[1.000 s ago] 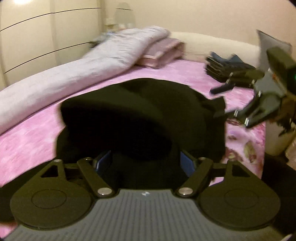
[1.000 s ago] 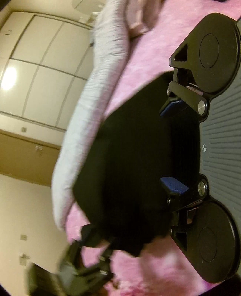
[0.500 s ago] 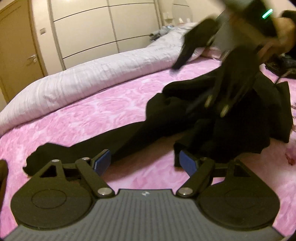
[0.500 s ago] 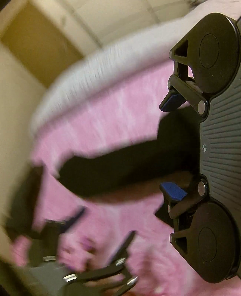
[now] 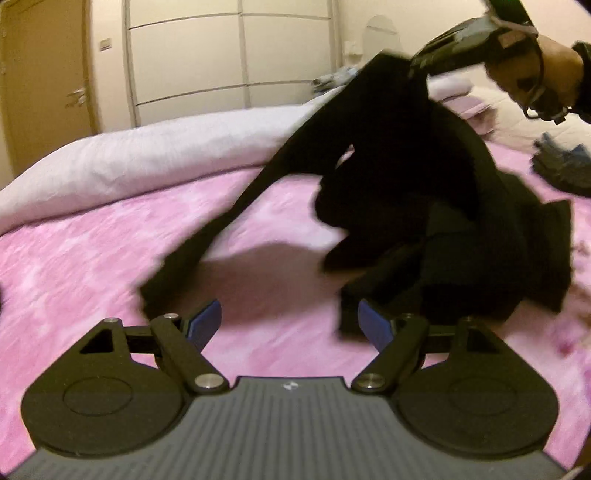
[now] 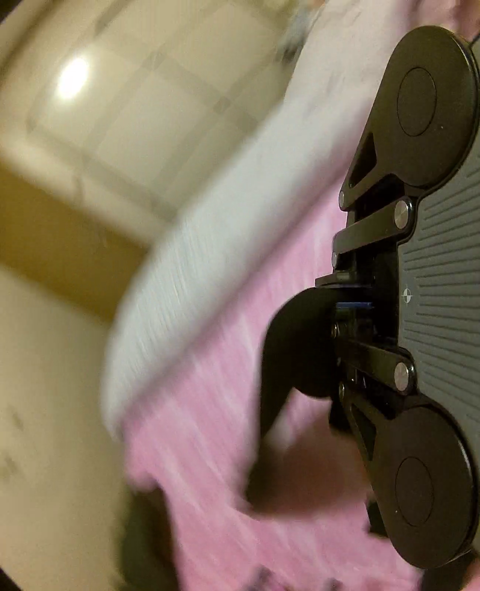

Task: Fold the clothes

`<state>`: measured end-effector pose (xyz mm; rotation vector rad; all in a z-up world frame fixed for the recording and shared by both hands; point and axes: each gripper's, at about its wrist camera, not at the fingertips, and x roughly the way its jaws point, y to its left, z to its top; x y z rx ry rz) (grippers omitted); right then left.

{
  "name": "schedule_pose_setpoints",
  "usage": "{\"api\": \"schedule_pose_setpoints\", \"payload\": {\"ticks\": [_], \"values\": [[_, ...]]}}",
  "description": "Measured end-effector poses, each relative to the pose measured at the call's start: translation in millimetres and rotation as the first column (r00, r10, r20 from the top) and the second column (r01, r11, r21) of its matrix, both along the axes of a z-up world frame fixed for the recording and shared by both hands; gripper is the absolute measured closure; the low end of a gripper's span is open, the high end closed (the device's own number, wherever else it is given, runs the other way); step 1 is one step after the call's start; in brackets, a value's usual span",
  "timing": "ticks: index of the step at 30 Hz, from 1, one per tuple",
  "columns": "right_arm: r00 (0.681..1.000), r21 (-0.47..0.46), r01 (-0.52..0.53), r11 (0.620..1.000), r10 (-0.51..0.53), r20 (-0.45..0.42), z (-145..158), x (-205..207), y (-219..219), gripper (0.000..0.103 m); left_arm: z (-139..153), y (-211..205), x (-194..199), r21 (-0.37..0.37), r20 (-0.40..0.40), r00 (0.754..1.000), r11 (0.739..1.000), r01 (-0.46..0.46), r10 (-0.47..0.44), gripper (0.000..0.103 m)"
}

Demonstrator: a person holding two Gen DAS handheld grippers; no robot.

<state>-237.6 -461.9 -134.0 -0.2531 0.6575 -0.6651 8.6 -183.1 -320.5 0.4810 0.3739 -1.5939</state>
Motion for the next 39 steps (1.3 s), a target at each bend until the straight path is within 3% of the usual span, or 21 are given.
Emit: {"api": "schedule_pose_setpoints", "payload": {"ticks": [3, 5, 9, 13, 15, 18, 20, 21, 24, 25, 27, 29, 31, 33, 35, 37, 39], "values": [[0.969, -0.036, 0.183, 0.982, -0.174, 0.175, 42, -77, -19, 0.099, 14, -22, -26, -0.018, -0.047, 0.997, 0.998, 0.056, -0.057, 0.024], [0.926, -0.024, 0.303, 0.953, -0.289, 0.242, 47, -139, -19, 0.099, 18, -40, -44, -0.015, -0.054, 0.994, 0.996, 0.091, -0.092, 0.023], [0.788, 0.074, 0.531, 0.844, -0.524, 0.323, 28, -264, -21, 0.099, 18, -72, -78, 0.014, -0.025, 0.988, 0.988, 0.155, -0.155, 0.023], [0.595, 0.317, 0.674, 0.667, -0.745, 0.301, -21, -377, -34, 0.098, 8, -92, -102, 0.056, 0.007, 0.981, 0.980, 0.192, -0.193, 0.023], [0.551, 0.371, 0.708, 0.601, -0.799, 0.243, -47, -409, -34, 0.098, 1, -99, -111, 0.077, 0.012, 0.979, 0.976, 0.202, -0.204, 0.023], [0.531, 0.427, 0.711, 0.559, -0.825, 0.194, -76, -431, -30, 0.097, -6, -109, -117, 0.099, 0.043, 0.976, 0.973, 0.210, -0.215, 0.023], [0.535, 0.439, 0.713, 0.547, -0.829, 0.164, -85, -429, -23, 0.092, -10, -115, -122, 0.113, 0.063, 0.973, 0.970, 0.214, -0.222, 0.023], [0.537, 0.442, 0.712, 0.545, -0.829, 0.156, -88, -425, -17, 0.082, -10, -116, -124, 0.110, 0.069, 0.970, 0.968, 0.225, -0.234, 0.023], [0.545, 0.441, 0.696, 0.566, -0.817, 0.188, -86, -407, 11, 0.066, -9, -119, -130, 0.092, 0.063, 0.958, 0.957, 0.275, -0.281, 0.023], [0.552, 0.443, 0.685, 0.579, -0.809, 0.202, -84, -399, 23, 0.065, -10, -120, -134, 0.095, 0.081, 0.951, 0.952, 0.292, -0.299, 0.023], [0.583, 0.433, 0.656, 0.618, -0.779, 0.230, -84, -382, 45, 0.051, -13, -122, -144, 0.107, 0.129, 0.933, 0.940, 0.323, -0.335, 0.023], [0.622, 0.415, 0.623, 0.664, -0.741, 0.252, -85, -363, 66, 0.043, -23, -128, -153, 0.146, 0.227, 0.905, 0.931, 0.334, -0.360, 0.023], [0.665, 0.390, 0.598, 0.700, -0.705, 0.247, -85, -346, 81, 0.041, -33, -133, -156, 0.188, 0.321, 0.871, 0.927, 0.326, -0.371, 0.023], [0.720, 0.380, 0.538, 0.752, -0.645, 0.257, -86, -333, 94, 0.038, -39, -137, -146, 0.221, 0.337, 0.864, 0.923, 0.314, -0.374, 0.023], [0.815, 0.369, 0.413, 0.833, -0.518, 0.258, -89, -314, 104, 0.031, -44, -142, -135, 0.251, 0.337, 0.861, 0.918, 0.307, -0.380, 0.023], [0.912, 0.300, 0.288, 0.909, -0.357, 0.204, -99, -285, 112, 0.022, -50, -147, -125, 0.276, 0.324, 0.862, 0.910, 0.309, -0.391, 0.021], [0.964, 0.243, 0.200, 0.949, -0.236, 0.126, -110, -257, 113, 0.019, -56, -154, -121, 0.311, 0.300, 0.862, 0.896, 0.316, -0.408, 0.025]]}}
